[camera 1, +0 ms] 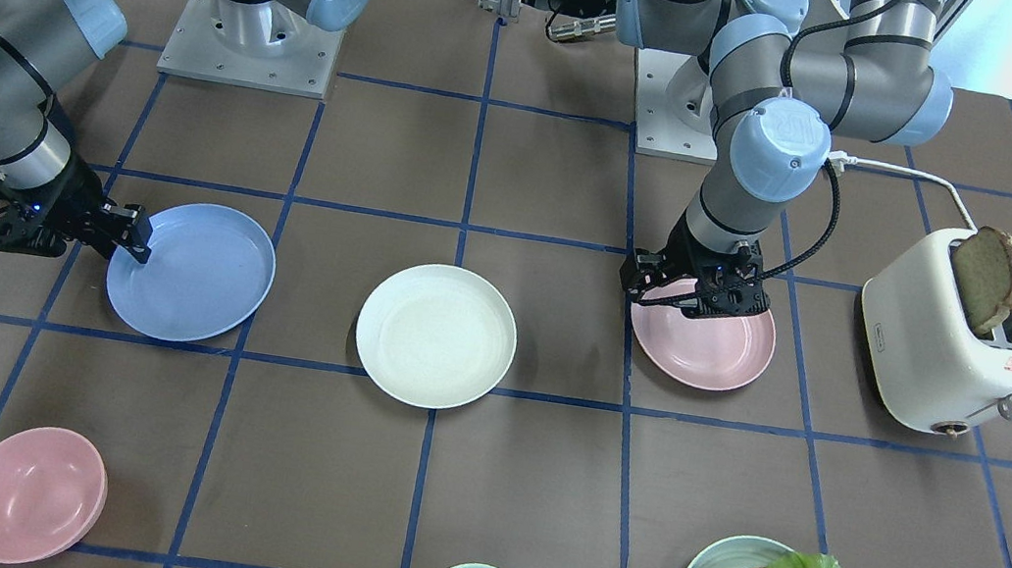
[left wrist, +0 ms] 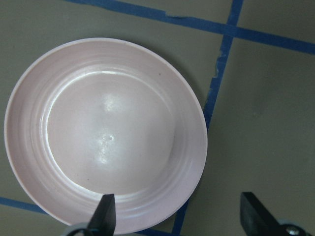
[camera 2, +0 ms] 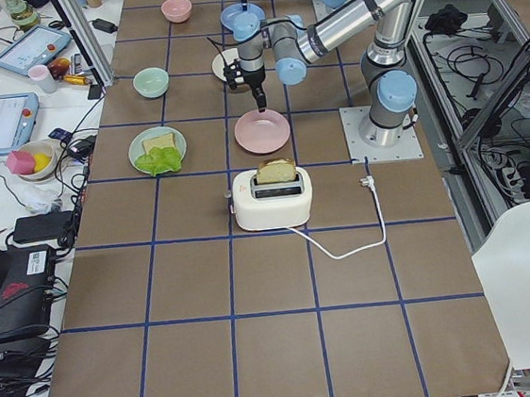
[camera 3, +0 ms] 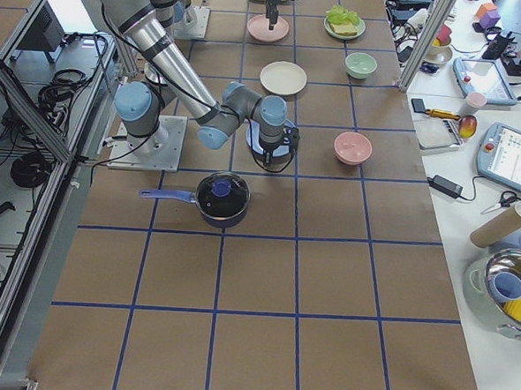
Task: Stack three plates with pink and blue
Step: 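Grasp the pink plate rim with the left gripper while the right grasps the blue plate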
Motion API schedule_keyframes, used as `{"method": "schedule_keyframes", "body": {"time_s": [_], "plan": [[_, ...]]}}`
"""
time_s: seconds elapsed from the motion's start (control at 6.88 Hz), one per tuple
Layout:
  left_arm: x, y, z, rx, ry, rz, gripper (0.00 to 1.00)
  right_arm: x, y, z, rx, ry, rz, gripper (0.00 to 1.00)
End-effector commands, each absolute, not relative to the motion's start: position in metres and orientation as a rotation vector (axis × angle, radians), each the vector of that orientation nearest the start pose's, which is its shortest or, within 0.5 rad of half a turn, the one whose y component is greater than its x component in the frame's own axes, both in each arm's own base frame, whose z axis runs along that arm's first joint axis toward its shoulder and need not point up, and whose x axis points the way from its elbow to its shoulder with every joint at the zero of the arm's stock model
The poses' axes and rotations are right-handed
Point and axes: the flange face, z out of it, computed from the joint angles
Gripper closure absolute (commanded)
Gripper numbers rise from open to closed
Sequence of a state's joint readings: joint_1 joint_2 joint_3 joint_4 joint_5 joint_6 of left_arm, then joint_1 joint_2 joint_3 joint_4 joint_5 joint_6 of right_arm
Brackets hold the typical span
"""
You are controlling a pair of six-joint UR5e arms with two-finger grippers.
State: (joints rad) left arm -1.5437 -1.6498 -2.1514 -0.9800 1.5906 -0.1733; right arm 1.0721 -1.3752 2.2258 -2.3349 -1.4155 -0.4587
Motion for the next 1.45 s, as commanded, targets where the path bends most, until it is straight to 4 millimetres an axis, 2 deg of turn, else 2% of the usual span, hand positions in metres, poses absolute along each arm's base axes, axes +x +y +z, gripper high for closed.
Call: {"method": "schedule_keyframes", "body": {"time_s": [0.0,0.15,0.29,0.44,0.58,0.87,1.02,1.31], "plan": [[-0.143,-0.439,0.223,-0.221,3.104,0.099,0.17,-0.079,-0.456,0.187,0.066,2.966,0.006,0.98],[-0.145,-0.44,0.218,-0.206,3.104,0.101,0.24,-0.079,-0.456,0.187,0.081,2.94,0.078,1.0],[-0.145,-0.44,0.215,-0.183,3.105,0.108,0.3,-0.082,-0.462,0.198,0.081,2.942,0.073,1.0],[-0.145,-0.439,0.212,-0.166,3.107,0.121,0.33,-0.085,-0.467,0.206,0.08,2.935,0.096,1.0],[-0.146,-0.443,0.206,-0.156,3.109,0.114,0.33,-0.091,-0.48,0.224,0.078,2.947,0.088,1.0],[-0.147,-0.446,0.195,-0.095,3.111,0.119,0.4,-0.099,-0.501,0.258,0.088,2.92,0.147,1.0],[-0.147,-0.449,0.192,-0.073,3.114,0.103,0.52,-0.101,-0.507,0.268,0.085,2.925,0.138,1.0],[-0.148,-0.45,0.189,-0.058,3.111,0.098,0.64,-0.103,-0.513,0.281,0.081,2.922,0.141,1.0]]}}
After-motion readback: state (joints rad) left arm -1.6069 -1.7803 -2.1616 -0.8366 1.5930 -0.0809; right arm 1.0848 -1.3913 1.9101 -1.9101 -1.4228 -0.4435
